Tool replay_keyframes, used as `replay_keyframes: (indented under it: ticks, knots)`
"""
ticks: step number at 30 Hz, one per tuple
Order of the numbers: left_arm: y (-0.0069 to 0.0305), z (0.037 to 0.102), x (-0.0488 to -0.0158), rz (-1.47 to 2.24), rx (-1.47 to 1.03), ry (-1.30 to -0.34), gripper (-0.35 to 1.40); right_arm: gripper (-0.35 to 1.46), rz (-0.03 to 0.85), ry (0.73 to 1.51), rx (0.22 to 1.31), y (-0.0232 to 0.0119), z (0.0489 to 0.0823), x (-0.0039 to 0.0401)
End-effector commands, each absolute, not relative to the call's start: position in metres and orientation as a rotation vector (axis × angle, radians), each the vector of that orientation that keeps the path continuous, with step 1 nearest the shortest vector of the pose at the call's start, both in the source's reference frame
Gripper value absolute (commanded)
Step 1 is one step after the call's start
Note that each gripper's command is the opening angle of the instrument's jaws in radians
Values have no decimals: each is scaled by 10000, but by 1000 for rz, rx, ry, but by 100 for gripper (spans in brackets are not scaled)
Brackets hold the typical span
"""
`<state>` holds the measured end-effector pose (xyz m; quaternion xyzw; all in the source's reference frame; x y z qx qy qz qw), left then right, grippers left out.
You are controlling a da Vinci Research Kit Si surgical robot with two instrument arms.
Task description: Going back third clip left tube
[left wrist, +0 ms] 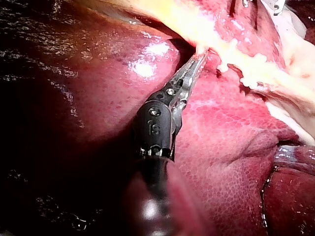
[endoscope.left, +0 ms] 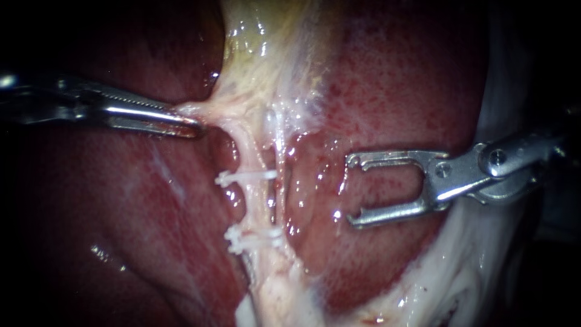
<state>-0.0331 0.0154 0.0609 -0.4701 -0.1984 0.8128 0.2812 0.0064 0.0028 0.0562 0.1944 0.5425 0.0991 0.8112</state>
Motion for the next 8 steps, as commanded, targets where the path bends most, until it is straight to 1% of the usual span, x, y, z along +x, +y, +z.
replay_keyframes:
  ticks: [1, 8]
  knots:
    - [154, 609, -330, 2179, -1257, -534, -35, 50, 211, 1160, 416, 28, 562, 64]
    - [154, 608, -329, 2179, -1258, -535, -35, 50, 211, 1160, 416, 28, 562, 64]
